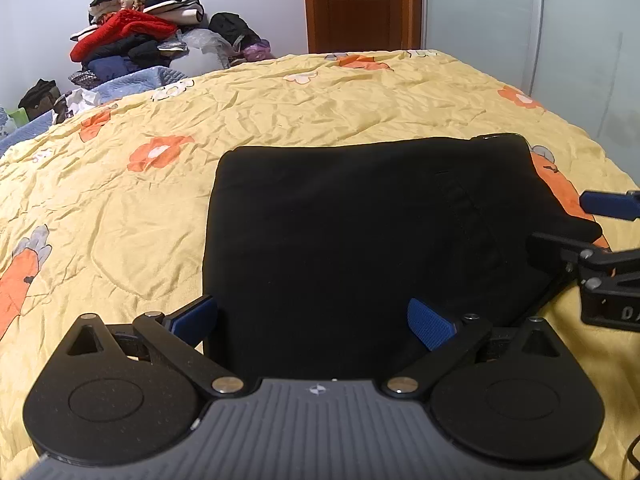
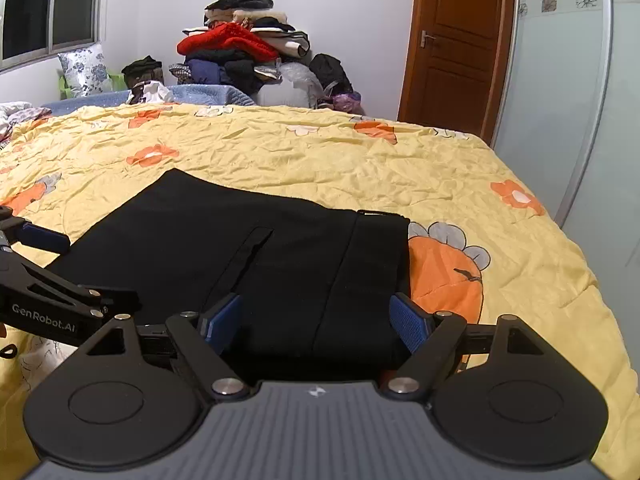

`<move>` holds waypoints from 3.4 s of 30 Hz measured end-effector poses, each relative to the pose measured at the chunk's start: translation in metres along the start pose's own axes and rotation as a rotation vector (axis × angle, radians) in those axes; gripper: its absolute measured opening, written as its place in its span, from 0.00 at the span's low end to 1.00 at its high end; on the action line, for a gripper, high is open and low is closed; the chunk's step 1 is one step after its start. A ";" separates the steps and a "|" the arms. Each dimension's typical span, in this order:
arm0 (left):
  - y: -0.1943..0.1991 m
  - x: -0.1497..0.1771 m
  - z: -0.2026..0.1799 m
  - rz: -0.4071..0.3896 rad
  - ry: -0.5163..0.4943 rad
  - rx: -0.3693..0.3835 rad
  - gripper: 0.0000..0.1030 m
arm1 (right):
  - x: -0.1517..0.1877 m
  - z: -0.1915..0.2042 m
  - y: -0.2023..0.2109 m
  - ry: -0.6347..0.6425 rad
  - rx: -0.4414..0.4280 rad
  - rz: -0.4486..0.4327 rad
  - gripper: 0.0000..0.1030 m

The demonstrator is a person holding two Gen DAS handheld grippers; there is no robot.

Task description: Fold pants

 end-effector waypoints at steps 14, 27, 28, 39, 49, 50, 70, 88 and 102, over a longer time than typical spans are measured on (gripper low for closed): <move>0.002 0.002 -0.001 -0.013 -0.001 -0.022 1.00 | 0.018 -0.003 -0.008 -0.032 0.004 0.038 0.90; 0.015 -0.028 0.037 -0.011 0.116 -0.011 1.00 | 0.012 -0.012 0.010 -0.031 0.035 0.004 0.90; 0.013 -0.030 0.047 0.006 0.158 0.003 0.99 | 0.011 -0.014 0.012 -0.026 0.041 -0.006 0.90; -0.035 -0.041 0.094 0.298 0.459 0.370 0.99 | 0.002 -0.062 -0.018 -0.305 -0.302 -0.043 0.90; -0.060 -0.053 0.078 0.405 0.466 0.636 0.99 | 0.009 -0.097 -0.076 -0.541 -0.662 0.082 0.92; -0.061 -0.053 0.078 0.408 0.465 0.651 0.99 | 0.008 -0.096 -0.078 -0.557 -0.699 0.088 0.92; -0.075 -0.061 0.049 0.376 0.469 0.805 0.78 | -0.027 -0.050 -0.096 -0.467 -0.868 0.097 0.69; -0.028 -0.129 0.128 0.083 0.389 0.589 0.15 | -0.112 -0.018 -0.069 -0.448 -0.835 -0.047 0.23; -0.096 -0.133 0.219 0.190 0.435 0.272 0.47 | -0.130 0.031 -0.168 -0.377 -0.603 0.139 0.44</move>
Point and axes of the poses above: each gripper's, at about its wrist camera, not at the fingertips, and y roughly against the way its jaws point, z to its left, x to its underside, the point moved 9 cm from there along -y, roughly the way its jaws point, and after that the axes turned 14 degrees about y, right-handed, at the moved point
